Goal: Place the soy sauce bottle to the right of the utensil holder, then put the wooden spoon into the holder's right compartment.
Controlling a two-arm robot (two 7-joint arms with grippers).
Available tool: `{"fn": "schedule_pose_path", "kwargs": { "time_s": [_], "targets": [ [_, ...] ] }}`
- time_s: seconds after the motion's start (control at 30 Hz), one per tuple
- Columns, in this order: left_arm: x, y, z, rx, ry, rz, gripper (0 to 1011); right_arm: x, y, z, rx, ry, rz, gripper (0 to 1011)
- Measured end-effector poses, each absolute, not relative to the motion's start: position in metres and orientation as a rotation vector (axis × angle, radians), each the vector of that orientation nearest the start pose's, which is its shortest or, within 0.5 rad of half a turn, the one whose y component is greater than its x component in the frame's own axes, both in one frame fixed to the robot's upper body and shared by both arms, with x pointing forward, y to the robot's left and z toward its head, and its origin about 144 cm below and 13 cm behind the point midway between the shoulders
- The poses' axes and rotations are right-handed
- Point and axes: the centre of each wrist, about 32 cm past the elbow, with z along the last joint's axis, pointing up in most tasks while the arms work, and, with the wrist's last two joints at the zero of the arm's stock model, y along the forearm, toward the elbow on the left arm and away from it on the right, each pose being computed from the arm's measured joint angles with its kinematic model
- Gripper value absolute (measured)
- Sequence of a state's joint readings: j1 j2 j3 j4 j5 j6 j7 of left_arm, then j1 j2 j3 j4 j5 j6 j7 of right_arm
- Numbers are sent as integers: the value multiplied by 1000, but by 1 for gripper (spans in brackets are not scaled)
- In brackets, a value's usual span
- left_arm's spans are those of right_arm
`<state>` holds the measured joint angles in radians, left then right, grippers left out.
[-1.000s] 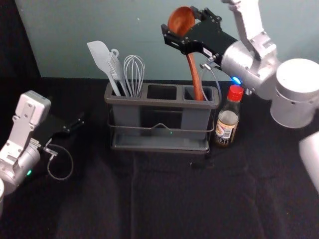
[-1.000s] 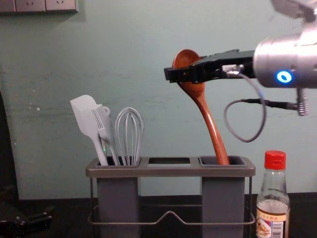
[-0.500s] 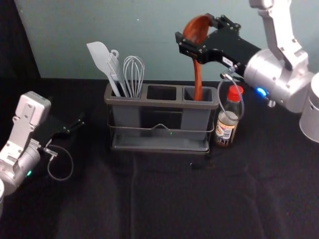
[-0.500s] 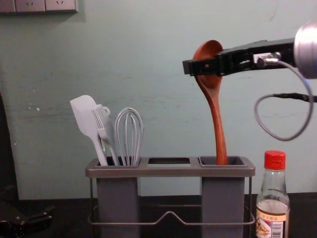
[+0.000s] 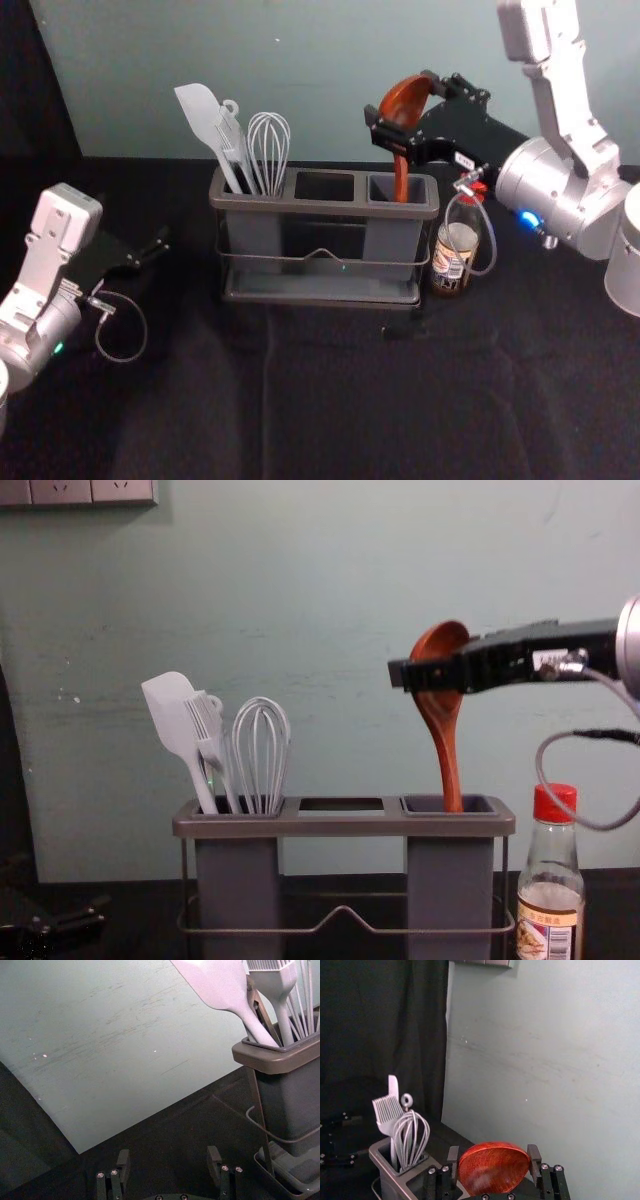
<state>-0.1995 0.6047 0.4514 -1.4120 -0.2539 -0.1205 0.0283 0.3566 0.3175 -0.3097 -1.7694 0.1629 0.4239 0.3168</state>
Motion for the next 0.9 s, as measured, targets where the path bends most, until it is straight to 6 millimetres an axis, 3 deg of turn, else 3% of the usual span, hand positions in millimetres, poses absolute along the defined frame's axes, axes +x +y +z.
{"fn": "schedule_pose_path", "kwargs": {
  "time_s": [0.9],
  "targets": [
    [489,310,1140,304,-285,1248,1005,517,-201,1280,-218,-132,-974,840]
  ]
}}
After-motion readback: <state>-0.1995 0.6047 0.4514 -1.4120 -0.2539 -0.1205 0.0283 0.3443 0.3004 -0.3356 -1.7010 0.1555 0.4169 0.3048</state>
